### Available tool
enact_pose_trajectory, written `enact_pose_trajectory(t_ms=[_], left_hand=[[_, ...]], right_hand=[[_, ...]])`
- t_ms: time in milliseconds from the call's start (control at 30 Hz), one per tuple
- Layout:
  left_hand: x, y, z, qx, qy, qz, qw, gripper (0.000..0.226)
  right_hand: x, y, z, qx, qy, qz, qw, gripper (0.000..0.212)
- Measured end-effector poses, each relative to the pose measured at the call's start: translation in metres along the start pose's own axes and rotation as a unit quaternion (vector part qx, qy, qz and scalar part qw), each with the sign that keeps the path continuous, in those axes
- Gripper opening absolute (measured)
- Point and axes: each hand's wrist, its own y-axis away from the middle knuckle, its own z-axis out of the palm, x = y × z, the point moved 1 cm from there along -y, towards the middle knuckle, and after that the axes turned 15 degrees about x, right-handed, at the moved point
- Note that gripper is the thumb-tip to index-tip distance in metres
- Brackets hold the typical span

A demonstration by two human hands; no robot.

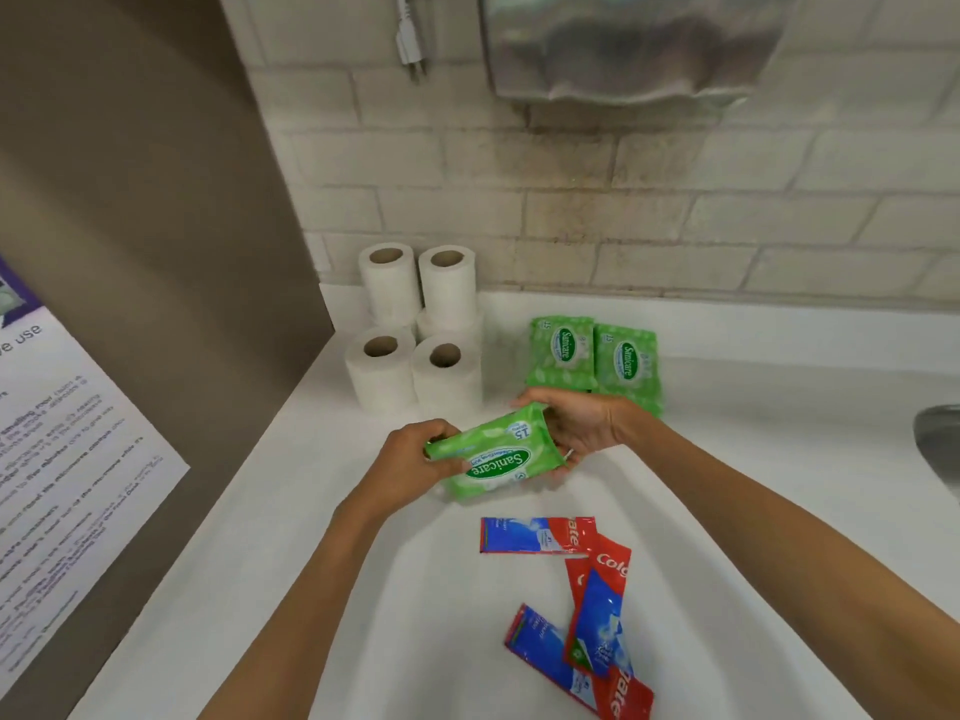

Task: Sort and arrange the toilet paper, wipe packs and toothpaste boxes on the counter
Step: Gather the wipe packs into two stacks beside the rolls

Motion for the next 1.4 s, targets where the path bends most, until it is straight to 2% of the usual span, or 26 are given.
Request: enact_pose_trajectory(t_ms=[67,167,267,467,567,700,800,900,1067,1200,1400], left_hand=[[0.007,-0.001,0.014,-0.005,0.007,-0.009,1.0,0.018],[0.016,-0.001,0.035,-0.008,0.054,-0.039,0.998,0.016],[0.025,0.001,0.053,-0.015,0.151,-0.118,0.981,0.014],[0.055,0.004,0.098,0.004,0.327,-0.254,0.91,0.01],[0.072,0.003,0.119,0.008,0.386,-0.286,0.877,0.007],[0.093,0.001,0.143,0.008,0.405,-0.296,0.865,0.005],[0.105,0.001,0.157,-0.007,0.397,-0.293,0.87,0.009],[0.111,0.0,0.159,-0.022,0.361,-0.276,0.89,0.014],[0.101,-0.002,0.138,-0.009,0.32,-0.244,0.916,0.015],[0.085,0.0,0.116,0.007,0.299,-0.23,0.926,0.019],[0.069,-0.003,0.101,0.02,0.277,-0.228,0.933,0.022]], right_hand=[[0.011,0.006,-0.01,0.029,-0.025,-0.006,0.999,0.072],[0.028,0.014,-0.027,0.068,-0.081,-0.023,0.994,0.072],[0.045,0.02,-0.043,0.106,-0.115,-0.046,0.987,0.063],[0.078,0.03,-0.06,0.172,-0.239,-0.114,0.949,0.016],[0.09,0.033,-0.059,0.195,-0.25,-0.121,0.941,0.015],[0.103,0.037,-0.063,0.245,-0.323,-0.103,0.908,0.019],[0.111,0.039,-0.069,0.281,-0.374,-0.086,0.88,0.02],[0.113,0.039,-0.078,0.319,-0.398,-0.07,0.858,0.023],[0.102,0.026,-0.108,0.422,-0.391,-0.044,0.816,0.036],[0.088,0.006,-0.127,0.465,-0.358,-0.029,0.809,0.036],[0.075,-0.025,-0.137,0.485,-0.292,-0.01,0.824,0.035]])
